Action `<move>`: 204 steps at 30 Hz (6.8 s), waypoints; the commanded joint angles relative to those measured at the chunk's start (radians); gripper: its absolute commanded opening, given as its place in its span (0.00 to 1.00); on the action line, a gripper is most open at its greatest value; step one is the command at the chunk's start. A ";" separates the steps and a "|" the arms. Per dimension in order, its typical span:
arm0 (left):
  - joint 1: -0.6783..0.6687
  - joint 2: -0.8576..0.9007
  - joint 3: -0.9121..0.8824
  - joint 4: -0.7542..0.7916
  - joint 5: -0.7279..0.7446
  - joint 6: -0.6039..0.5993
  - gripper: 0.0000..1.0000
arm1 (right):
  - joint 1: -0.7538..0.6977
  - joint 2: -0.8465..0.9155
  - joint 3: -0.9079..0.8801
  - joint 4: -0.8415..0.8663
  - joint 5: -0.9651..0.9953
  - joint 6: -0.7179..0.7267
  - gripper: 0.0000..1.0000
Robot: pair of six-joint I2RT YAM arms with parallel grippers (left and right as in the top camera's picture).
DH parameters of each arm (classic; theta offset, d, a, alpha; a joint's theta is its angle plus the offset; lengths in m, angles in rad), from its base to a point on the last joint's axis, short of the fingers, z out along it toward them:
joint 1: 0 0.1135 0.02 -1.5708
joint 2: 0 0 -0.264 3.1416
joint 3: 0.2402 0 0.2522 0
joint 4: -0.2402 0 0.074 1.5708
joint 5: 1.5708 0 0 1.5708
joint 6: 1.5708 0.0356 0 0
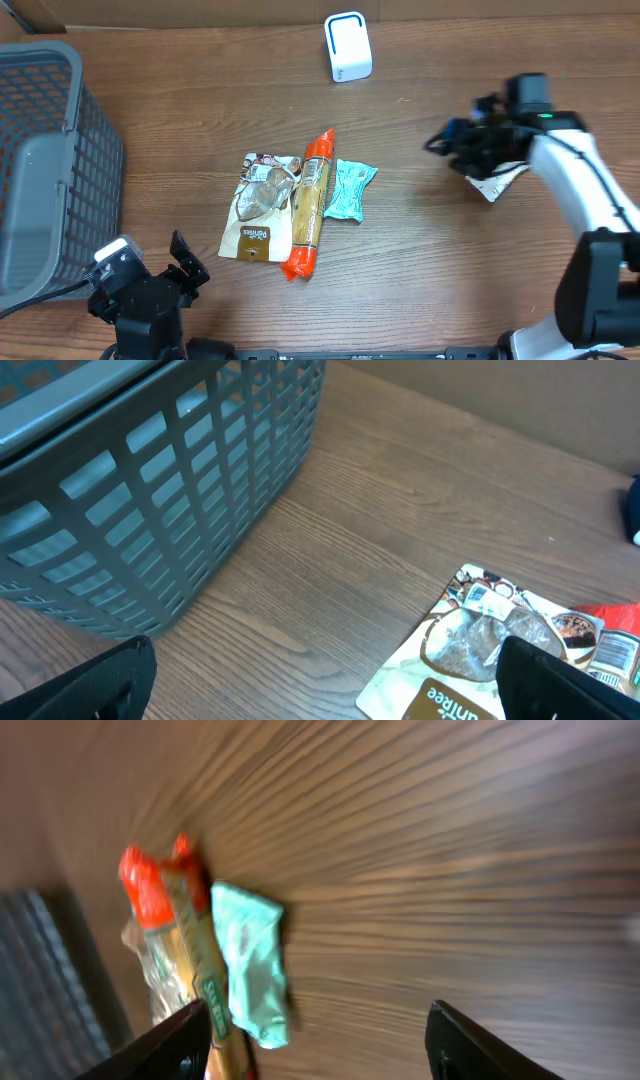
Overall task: Scan the item barcode
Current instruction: 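Move the right gripper left and grasp the green wipes pack, then lift the green pack and pull it rightward with the right gripper, then carry the green pack up to the white scanner and hold it there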
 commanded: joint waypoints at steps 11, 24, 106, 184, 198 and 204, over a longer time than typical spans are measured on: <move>-0.004 -0.003 -0.002 0.000 -0.017 -0.014 1.00 | 0.400 0.160 0.011 0.101 0.128 0.159 0.44; -0.004 -0.003 -0.002 0.000 -0.017 -0.014 1.00 | 0.457 0.194 -0.060 0.114 0.216 0.281 0.43; -0.004 -0.003 -0.002 0.000 -0.017 -0.014 1.00 | 0.099 0.194 -0.051 0.335 0.041 -0.018 0.79; -0.004 -0.003 -0.002 -0.001 -0.017 -0.014 1.00 | -0.045 -0.479 -0.016 -0.118 -0.145 -0.453 0.04; -0.004 -0.003 -0.002 0.000 -0.017 -0.014 1.00 | 0.166 -0.051 0.438 -0.134 0.491 -0.273 0.03; -0.004 -0.003 -0.002 -0.001 -0.017 -0.014 1.00 | 0.318 0.106 0.504 0.147 0.959 -0.441 0.04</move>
